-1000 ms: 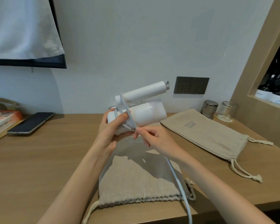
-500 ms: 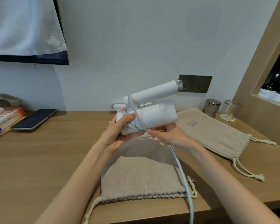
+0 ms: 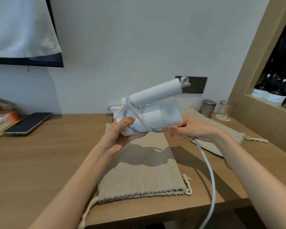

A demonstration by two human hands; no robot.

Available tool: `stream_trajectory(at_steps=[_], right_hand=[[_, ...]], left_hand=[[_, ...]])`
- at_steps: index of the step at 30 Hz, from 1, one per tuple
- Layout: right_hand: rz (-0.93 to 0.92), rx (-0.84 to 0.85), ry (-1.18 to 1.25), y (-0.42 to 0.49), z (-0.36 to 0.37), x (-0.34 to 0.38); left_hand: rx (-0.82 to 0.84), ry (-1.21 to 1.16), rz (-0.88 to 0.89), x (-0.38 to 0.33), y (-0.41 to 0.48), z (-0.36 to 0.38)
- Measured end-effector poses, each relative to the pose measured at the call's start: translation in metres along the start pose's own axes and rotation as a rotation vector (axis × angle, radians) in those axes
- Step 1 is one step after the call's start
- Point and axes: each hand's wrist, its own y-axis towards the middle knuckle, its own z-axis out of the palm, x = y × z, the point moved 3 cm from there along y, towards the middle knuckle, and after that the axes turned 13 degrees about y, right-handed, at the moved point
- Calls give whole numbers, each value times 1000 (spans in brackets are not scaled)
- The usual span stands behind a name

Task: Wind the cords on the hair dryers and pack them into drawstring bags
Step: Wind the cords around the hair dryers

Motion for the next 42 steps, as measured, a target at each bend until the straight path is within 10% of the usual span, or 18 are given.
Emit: stream_trajectory(at_steps=[12,24,42], right_hand=[[-93,-394,-138,-6,-47,17],[-191,-279,-306,4,2,66],[-426,-333,-728,6,54,53]], left_hand=[[121,215,-50,-3,-7,-5],[118,765,18,5,-3,-4],[-255,613,50,1,2,-17]])
